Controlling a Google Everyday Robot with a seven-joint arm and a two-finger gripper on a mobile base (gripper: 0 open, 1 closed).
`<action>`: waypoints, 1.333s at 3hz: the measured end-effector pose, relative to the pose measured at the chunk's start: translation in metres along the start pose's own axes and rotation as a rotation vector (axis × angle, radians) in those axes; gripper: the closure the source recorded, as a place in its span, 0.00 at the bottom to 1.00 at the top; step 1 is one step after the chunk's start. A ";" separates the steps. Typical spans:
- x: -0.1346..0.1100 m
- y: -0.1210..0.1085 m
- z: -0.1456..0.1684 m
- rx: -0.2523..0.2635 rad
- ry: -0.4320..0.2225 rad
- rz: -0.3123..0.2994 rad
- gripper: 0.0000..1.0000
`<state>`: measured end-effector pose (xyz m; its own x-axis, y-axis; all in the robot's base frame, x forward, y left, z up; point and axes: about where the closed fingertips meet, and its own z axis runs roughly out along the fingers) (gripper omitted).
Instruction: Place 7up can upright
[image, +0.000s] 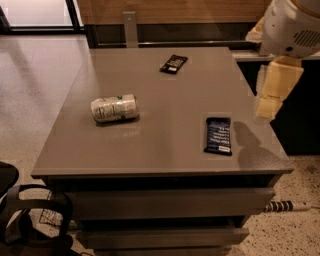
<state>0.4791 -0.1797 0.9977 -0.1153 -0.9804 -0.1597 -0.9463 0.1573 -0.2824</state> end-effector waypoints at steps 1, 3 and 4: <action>-0.036 -0.023 0.010 -0.001 0.028 -0.059 0.00; -0.106 -0.046 0.034 -0.015 0.018 -0.126 0.00; -0.135 -0.055 0.045 -0.028 -0.047 -0.165 0.00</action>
Offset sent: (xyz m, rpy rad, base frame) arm 0.0671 0.1234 -0.0084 -0.1121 0.0535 0.1148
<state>0.5600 -0.0509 0.9925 0.0556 -0.9859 -0.1577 -0.9592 -0.0089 -0.2825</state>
